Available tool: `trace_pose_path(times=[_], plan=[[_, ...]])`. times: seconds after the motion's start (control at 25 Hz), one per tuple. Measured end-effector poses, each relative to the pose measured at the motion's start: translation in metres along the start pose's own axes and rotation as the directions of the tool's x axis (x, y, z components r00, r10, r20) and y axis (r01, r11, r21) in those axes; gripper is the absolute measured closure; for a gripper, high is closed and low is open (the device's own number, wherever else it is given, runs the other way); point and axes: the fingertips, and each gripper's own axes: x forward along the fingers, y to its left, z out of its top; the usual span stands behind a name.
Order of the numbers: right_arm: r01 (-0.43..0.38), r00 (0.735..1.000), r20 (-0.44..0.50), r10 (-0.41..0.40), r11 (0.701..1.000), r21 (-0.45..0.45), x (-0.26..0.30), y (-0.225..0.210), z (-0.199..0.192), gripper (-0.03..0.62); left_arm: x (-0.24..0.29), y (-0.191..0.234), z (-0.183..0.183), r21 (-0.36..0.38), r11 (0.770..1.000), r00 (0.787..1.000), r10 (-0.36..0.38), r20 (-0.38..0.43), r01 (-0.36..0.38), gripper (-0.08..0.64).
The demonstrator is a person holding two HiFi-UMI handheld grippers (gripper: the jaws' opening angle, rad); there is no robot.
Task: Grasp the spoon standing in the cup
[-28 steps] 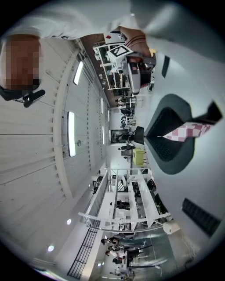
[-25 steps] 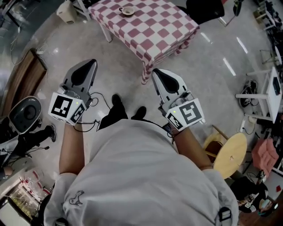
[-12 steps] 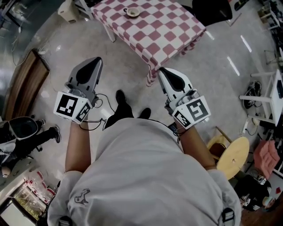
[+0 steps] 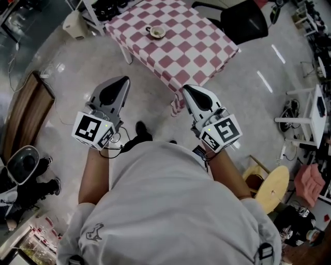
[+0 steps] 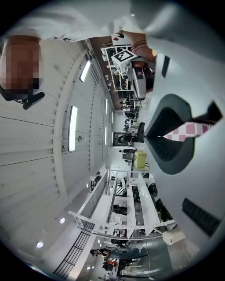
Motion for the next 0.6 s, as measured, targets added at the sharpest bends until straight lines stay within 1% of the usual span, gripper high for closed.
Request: trace_pose_path(times=[0.08, 0.16, 0.28, 0.36, 0.48, 0.6], plan=[[0.008, 1.0, -0.011, -0.008, 1.0, -0.015, 0.018, 0.0, 0.003, 0.558, 0.002, 0.017, -0.002, -0.011, 1.0, 1.0, -0.016, -0.001, 0.016, 0.545], [0.023, 1.0, -0.016, -0.023, 1.0, -0.01, 0.035, 0.001, 0.008, 0.558, 0.002, 0.032, -0.003, -0.02, 0.999, 0.999, -0.032, -0.005, 0.032, 0.545], [0.04, 0.999, -0.023, -0.04, 0.999, -0.023, 0.057, 0.003, 0.011, 0.558, 0.001, 0.048, -0.003, -0.022, 0.997, 0.998, -0.068, -0.01, 0.068, 0.545], [0.05, 0.998, -0.039, -0.051, 0.998, -0.027, 0.07, 0.002, 0.007, 0.558, 0.004, 0.051, -0.008, -0.022, 0.994, 0.994, -0.109, -0.022, 0.108, 0.545], [0.074, 0.996, -0.056, -0.074, 0.997, -0.004, 0.081, -0.002, 0.0, 0.558, 0.007, 0.048, -0.018, -0.016, 0.986, 0.985, -0.166, -0.052, 0.165, 0.545], [0.078, 0.994, -0.073, -0.078, 0.997, -0.01, 0.092, -0.002, -0.005, 0.558, 0.006, 0.062, -0.024, -0.031, 0.987, 0.985, -0.159, -0.059, 0.157, 0.545]])
